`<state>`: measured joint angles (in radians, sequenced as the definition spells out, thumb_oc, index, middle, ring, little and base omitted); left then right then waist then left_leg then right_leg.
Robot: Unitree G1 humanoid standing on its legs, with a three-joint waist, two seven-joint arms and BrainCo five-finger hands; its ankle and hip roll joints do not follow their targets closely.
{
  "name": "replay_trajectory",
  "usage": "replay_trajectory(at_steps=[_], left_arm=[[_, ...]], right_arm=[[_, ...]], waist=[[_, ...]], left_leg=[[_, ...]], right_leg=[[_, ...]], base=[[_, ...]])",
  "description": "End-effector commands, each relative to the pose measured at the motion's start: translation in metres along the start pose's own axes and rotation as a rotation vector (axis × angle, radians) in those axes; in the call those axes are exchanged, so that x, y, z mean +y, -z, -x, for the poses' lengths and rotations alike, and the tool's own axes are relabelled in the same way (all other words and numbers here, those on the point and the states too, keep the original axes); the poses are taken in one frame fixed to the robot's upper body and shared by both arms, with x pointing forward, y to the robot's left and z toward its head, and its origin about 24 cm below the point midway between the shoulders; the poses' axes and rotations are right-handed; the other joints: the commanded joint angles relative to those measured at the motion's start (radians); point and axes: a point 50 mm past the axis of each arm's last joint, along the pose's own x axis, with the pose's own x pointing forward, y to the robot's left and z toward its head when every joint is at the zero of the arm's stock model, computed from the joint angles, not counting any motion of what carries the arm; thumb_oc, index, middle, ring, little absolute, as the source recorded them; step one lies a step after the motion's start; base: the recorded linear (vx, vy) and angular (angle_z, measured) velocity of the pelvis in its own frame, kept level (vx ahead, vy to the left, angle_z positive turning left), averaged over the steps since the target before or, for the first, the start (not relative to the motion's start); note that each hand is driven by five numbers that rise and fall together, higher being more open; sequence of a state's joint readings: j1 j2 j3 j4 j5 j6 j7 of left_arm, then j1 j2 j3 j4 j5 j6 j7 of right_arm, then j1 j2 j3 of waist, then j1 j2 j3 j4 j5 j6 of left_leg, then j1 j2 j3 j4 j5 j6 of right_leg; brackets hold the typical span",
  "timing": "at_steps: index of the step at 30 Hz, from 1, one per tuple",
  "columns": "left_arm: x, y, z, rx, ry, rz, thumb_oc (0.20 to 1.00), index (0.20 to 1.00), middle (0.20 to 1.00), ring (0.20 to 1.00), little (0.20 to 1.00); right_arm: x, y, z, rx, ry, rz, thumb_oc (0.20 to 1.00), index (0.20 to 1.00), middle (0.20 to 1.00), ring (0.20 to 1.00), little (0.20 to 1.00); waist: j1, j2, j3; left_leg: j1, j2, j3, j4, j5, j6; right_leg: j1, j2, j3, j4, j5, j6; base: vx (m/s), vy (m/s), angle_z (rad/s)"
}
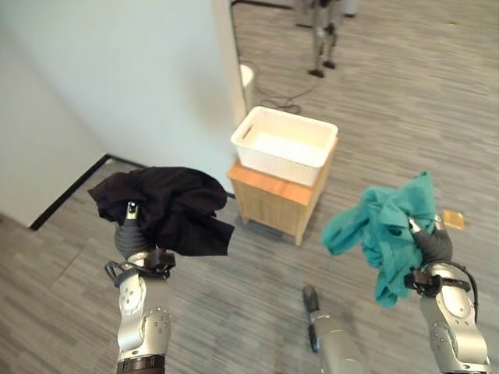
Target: Pick up bed clothes into laundry basket.
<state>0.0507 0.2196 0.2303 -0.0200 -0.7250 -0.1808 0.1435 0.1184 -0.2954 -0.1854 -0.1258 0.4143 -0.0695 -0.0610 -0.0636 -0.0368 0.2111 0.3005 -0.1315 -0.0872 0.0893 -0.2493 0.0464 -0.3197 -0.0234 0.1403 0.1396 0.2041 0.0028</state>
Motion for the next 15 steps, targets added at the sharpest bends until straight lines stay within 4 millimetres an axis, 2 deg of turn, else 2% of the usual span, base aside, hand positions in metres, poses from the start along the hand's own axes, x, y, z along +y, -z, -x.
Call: replay_trajectory(at_steps=[1, 2, 3, 5, 7, 8, 9, 10, 12, 13, 14, 15], left_arm=[[-0.023, -0.044, -0.016, -0.205, 0.173, -0.024, 0.200, 0.200, 0.200, 0.200, 0.200], [-0.027, -0.041, -0.017, -0.198, 0.182, 0.017, 0.200, 0.200, 0.200, 0.200, 0.200], [-0.028, -0.041, -0.018, -0.199, 0.184, 0.018, 0.200, 0.200, 0.200, 0.200, 0.200], [-0.032, -0.037, -0.019, -0.182, 0.179, 0.060, 0.200, 0.200, 0.200, 0.200, 0.200], [-0.032, -0.036, -0.018, -0.176, 0.177, 0.062, 0.200, 0.200, 0.200, 0.200, 0.200], [-0.029, -0.032, -0.017, -0.153, 0.169, 0.057, 0.200, 0.200, 0.200, 0.200, 0.200], [-0.028, -0.031, -0.016, -0.143, 0.172, 0.050, 0.200, 0.200, 0.200, 0.200, 0.200], [-0.026, -0.028, -0.016, -0.131, 0.165, 0.037, 0.200, 0.200, 0.200, 0.200, 0.200], [-0.024, -0.027, -0.015, -0.123, 0.160, 0.024, 0.200, 0.200, 0.200, 0.200, 0.200], [-0.024, -0.027, -0.015, -0.123, 0.159, 0.024, 0.200, 0.200, 0.200, 0.200, 0.200], [-0.022, -0.029, -0.016, -0.137, 0.154, 0.014, 0.200, 0.200, 0.200, 0.200, 0.200], [-0.021, -0.028, -0.016, -0.133, 0.148, 0.009, 0.200, 0.200, 0.200, 0.200, 0.200]], right_arm=[[0.002, -0.043, -0.015, -0.225, -0.039, -0.003, 0.200, 0.200, 0.200, 0.200, 0.200], [0.000, -0.050, -0.019, -0.257, -0.031, -0.006, 0.200, 0.200, 0.200, 0.200, 0.200], [0.000, -0.050, -0.019, -0.259, -0.030, -0.006, 0.200, 0.200, 0.200, 0.200, 0.200], [0.000, -0.056, -0.023, -0.280, -0.032, -0.013, 0.200, 0.200, 0.200, 0.200, 0.200], [-0.001, -0.056, -0.022, -0.280, -0.027, -0.012, 0.200, 0.200, 0.200, 0.200, 0.200], [-0.004, -0.057, -0.021, -0.277, -0.012, -0.013, 0.200, 0.200, 0.200, 0.200, 0.200], [-0.005, -0.056, -0.021, -0.270, -0.012, -0.011, 0.200, 0.200, 0.200, 0.200, 0.200], [-0.004, -0.056, -0.020, -0.272, -0.012, -0.006, 0.200, 0.200, 0.200, 0.200, 0.200], [-0.003, -0.056, -0.021, -0.266, -0.021, 0.022, 0.200, 0.200, 0.200, 0.200, 0.200], [-0.003, -0.055, -0.021, -0.266, -0.021, 0.023, 0.200, 0.200, 0.200, 0.200, 0.200], [0.001, -0.057, -0.025, -0.270, -0.045, 0.047, 0.200, 0.200, 0.200, 0.200, 0.200], [0.005, -0.058, -0.026, -0.275, -0.062, 0.054, 0.200, 0.200, 0.200, 0.200, 0.200]], waist=[[-0.001, 0.005, -0.030], [0.003, -0.006, -0.015], [0.000, -0.006, -0.013], [0.010, -0.037, 0.021], [0.014, -0.043, 0.023], [0.015, -0.043, 0.017], [0.022, -0.045, 0.012], [0.028, -0.028, 0.005], [0.042, -0.010, 0.001], [0.042, -0.011, 0.001], [0.060, 0.004, 0.003], [0.061, 0.008, 0.001]], left_leg=[[-0.195, 0.106, 0.035, -0.065, 0.205, -0.017], [-0.269, 0.114, 0.045, 0.085, 0.233, -0.046], [-0.281, 0.113, 0.040, 0.105, 0.226, -0.048], [-0.418, 0.113, 0.047, 0.339, 0.262, -0.056], [-0.451, 0.123, 0.067, 0.335, 0.264, -0.049], [-0.506, 0.169, 0.128, 0.232, 0.264, -0.046], [-0.495, 0.172, 0.140, 0.176, 0.275, -0.048], [-0.497, 0.177, 0.158, 0.071, 0.333, -0.065], [-0.503, 0.179, 0.148, -0.028, 0.398, -0.077], [-0.498, 0.178, 0.149, -0.038, 0.403, -0.077], [-0.507, 0.173, 0.127, -0.092, 0.448, -0.101], [-0.500, 0.175, 0.127, -0.088, 0.446, -0.106]], right_leg=[[0.205, 0.004, -0.037, -0.032, -0.151, 0.066], [0.234, -0.007, -0.064, -0.050, -0.160, 0.042], [0.233, -0.007, -0.069, -0.051, -0.159, 0.041], [0.284, -0.017, -0.112, -0.067, -0.175, 0.009], [0.301, -0.025, -0.123, -0.074, -0.181, 0.008], [0.339, -0.038, -0.140, -0.100, -0.193, 0.016], [0.351, -0.043, -0.140, -0.116, -0.193, 0.017], [0.365, -0.029, -0.145, -0.127, -0.200, 0.019], [0.387, -0.017, -0.143, -0.143, -0.212, 0.018], [0.388, -0.018, -0.142, -0.144, -0.212, 0.018], [0.420, -0.014, -0.130, -0.153, -0.225, 0.017], [0.426, -0.017, -0.125, -0.152, -0.231, 0.017]], base=[[0.15, -0.217, 0.19], [0.14, -0.215, 0.23], [0.06, -0.216, 0.49], [0.06, -0.234, 0.57], [0.13, -0.109, 0.26], [0.19, -0.008, 0.15], [0.29, 0.020, 0.26], [0.24, 0.056, 0.25], [0.20, 0.072, -0.11], [0.25, 0.111, -0.30], [0.23, 0.126, -0.28], [0.30, 0.179, -0.38]])
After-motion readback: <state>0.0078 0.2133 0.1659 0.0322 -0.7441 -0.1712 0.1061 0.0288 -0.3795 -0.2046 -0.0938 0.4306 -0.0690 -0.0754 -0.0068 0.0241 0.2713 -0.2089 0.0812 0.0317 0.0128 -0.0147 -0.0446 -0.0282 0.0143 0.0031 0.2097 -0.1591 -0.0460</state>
